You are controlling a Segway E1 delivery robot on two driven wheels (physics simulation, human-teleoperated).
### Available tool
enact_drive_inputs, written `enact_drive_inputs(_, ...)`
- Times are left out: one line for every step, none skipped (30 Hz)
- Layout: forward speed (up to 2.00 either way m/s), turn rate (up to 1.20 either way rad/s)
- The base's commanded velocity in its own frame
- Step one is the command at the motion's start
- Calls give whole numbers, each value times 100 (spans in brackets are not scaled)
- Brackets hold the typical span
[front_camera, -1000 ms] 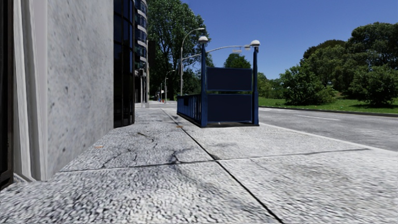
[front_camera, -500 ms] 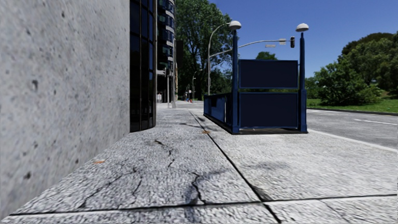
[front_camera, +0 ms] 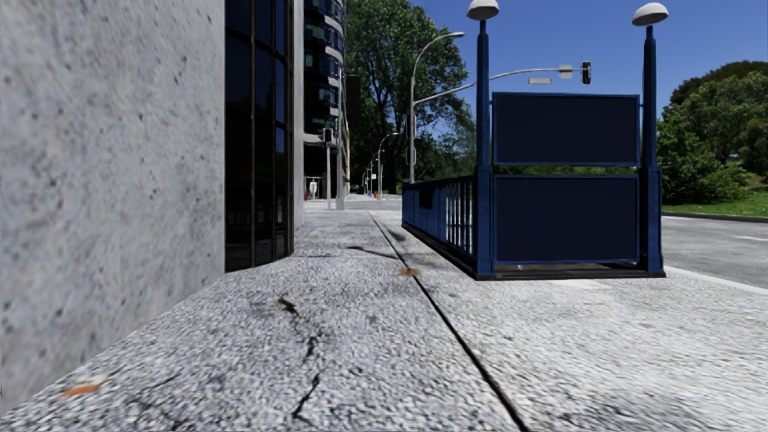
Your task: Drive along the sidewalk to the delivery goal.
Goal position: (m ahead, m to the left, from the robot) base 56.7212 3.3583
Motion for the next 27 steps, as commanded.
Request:
enact_drive_inputs(200,0)
enact_drive_inputs(200,0)
enact_drive_inputs(200,13)
enact_drive_inputs(200,13)
enact_drive_inputs(200,32)
enact_drive_inputs(200,47)
enact_drive_inputs(200,50)
enact_drive_inputs(200,41)
enact_drive_inputs(200,0)
enact_drive_inputs(200,0)
enact_drive_inputs(200,0)
enact_drive_inputs(200,0)
enact_drive_inputs(200,0)
enact_drive_inputs(200,0)
enact_drive_inputs(200,0)
enact_drive_inputs(200,0)
enact_drive_inputs(200,0)
enact_drive_inputs(200,0)
enact_drive_inputs(200,0)
enact_drive_inputs(200,0)
enact_drive_inputs(200,0)
enact_drive_inputs(200,0)
enact_drive_inputs(200,0)
enact_drive_inputs(200,0)
enact_drive_inputs(200,0)
enact_drive_inputs(200,0)
enact_drive_inputs(200,0)
